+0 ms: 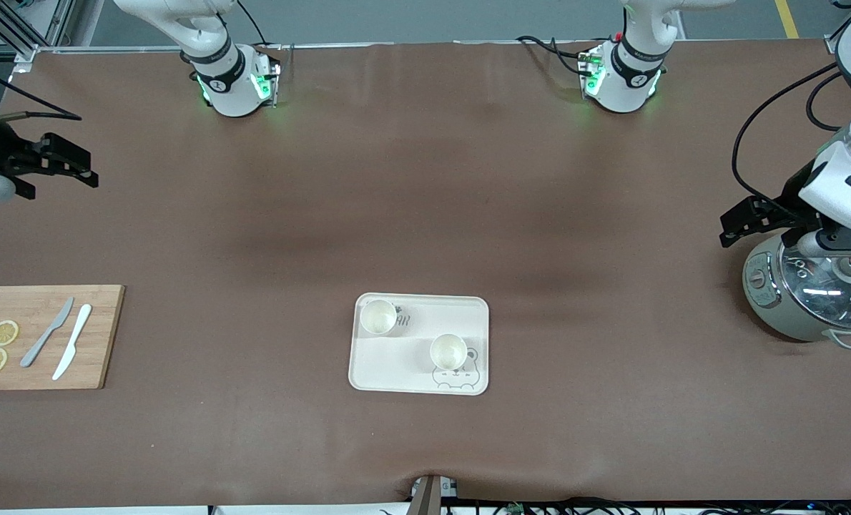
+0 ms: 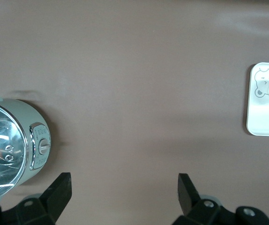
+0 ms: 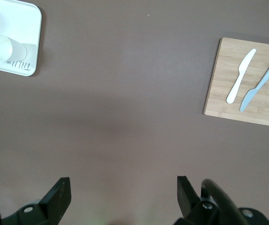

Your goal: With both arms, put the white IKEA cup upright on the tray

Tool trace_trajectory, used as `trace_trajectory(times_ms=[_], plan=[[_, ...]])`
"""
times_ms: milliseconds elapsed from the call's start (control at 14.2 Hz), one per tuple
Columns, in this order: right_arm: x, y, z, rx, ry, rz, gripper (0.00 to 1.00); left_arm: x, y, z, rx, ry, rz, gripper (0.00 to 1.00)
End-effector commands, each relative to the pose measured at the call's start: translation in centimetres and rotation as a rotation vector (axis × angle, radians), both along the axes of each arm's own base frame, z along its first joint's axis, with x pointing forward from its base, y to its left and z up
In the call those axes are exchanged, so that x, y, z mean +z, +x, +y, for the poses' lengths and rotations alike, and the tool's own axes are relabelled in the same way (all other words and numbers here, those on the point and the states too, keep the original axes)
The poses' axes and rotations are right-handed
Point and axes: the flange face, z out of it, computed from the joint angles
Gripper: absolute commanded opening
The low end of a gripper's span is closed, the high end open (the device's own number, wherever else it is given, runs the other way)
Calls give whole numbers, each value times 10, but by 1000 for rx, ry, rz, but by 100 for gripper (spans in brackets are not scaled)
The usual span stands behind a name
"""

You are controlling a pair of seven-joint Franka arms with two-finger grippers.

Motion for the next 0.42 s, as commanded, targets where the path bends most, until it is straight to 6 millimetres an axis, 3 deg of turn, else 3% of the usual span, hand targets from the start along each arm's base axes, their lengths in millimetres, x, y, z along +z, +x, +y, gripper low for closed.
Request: trace_trajectory(times_ms=[0,351], plan=[[3,-12,-6,13,-11,0,100,4,-1,3,-12,0,1,100],[-1,-19,-7,11,-12,-1,100,5,-1,3,-12,0,1,100]])
